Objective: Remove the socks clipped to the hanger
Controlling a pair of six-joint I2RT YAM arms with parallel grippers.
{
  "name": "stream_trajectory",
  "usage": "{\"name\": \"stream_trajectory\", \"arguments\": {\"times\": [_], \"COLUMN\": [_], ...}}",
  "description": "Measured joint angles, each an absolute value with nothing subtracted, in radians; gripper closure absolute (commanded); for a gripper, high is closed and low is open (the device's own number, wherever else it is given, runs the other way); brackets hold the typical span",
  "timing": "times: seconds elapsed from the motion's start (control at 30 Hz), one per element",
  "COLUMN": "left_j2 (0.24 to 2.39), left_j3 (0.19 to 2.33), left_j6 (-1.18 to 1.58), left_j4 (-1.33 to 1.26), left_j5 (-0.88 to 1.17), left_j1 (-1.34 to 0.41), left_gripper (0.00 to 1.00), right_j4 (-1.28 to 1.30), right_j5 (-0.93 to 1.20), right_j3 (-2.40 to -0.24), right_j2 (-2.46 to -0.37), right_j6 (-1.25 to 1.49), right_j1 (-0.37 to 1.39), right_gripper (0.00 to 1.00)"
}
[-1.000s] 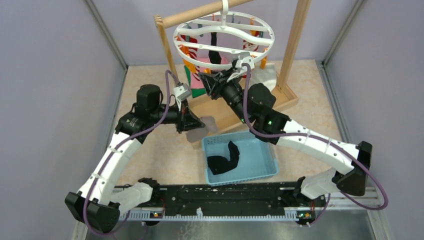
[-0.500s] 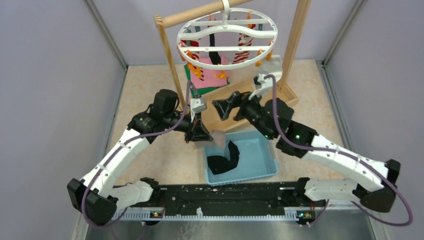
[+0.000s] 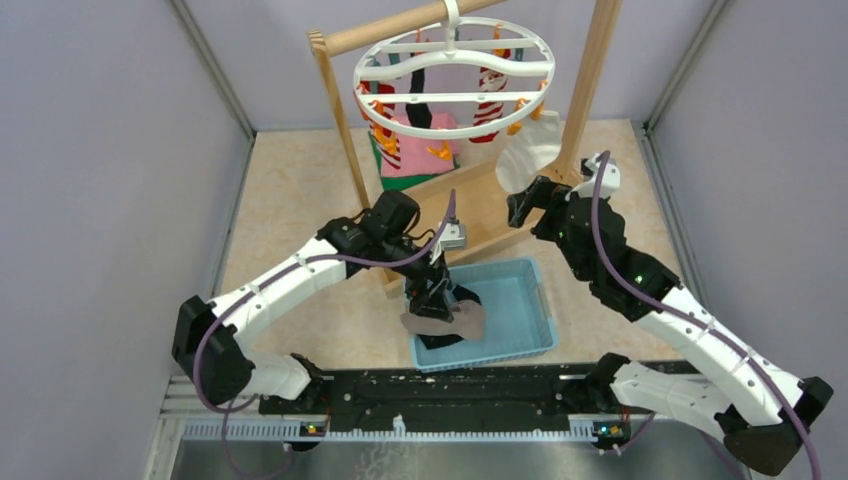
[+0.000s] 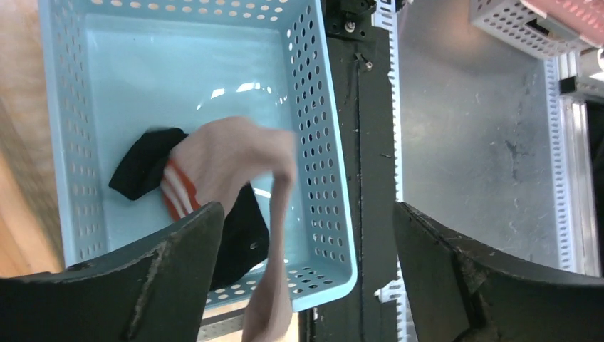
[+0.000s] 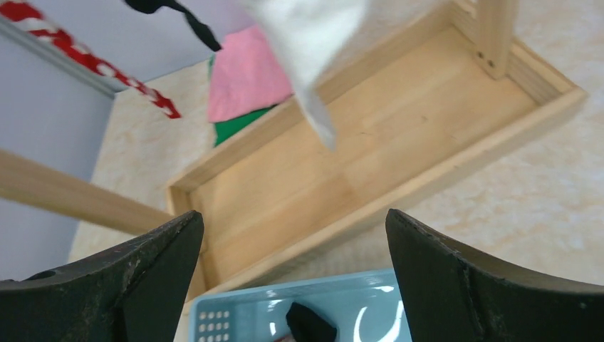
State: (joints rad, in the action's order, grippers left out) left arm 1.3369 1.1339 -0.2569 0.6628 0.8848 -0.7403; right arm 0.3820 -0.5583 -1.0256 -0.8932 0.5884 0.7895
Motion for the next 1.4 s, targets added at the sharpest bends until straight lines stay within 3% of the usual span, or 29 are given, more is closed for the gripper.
{"name": "stream_trajectory", "arguments": {"times": [0.27, 0.47, 0.57, 0.67, 0.7, 1.03, 1.4], "left_j2": [1.351, 1.318, 1.283, 1.256, 1.248, 1.197, 1.188], "left_j3": [1.311, 1.398, 1.378, 1.369, 1.368, 1.377, 1.38], "left_j6": [-0.39, -0.424, -0.421, -0.413, -0.408, -0.299, -0.165], "left_j4": [0.793, 0.823, 0.827, 0.843, 0.844, 0.834, 0.742], "left_j5": [0.764, 0.708, 0.697, 0.699, 0.704, 0.839, 0.882], "left_j1": [-0.754, -0.715, -0.686, -0.662, -0.653, -0.484, -0.457], "left_gripper": [0.01, 0.01, 0.01, 0.01, 0.01, 0.01, 0.01], "right_j4": [0.331, 0.148, 0.044, -0.031, -0.043, -0.097, -0.108], "right_j5": [-0.466, -0.361, -0.336, -0.31, -0.297, -0.075, 0.125], "right_j3": [-0.997, -1.013, -1.013, -1.018, -1.022, -1.016, -1.015], "right_j2": [-0.908, -1.036, -1.084, -1.109, -1.114, -1.069, -1.065], "right_j6": [0.533, 0.41, 0.345, 0.289, 0.276, 0.338, 0.439], "right_j1": [0.622, 0.527, 0.519, 0.508, 0.505, 0.524, 0.762], "right_gripper": [0.04, 0.2, 0.42, 0.88, 1.0, 1.0, 1.0]}}
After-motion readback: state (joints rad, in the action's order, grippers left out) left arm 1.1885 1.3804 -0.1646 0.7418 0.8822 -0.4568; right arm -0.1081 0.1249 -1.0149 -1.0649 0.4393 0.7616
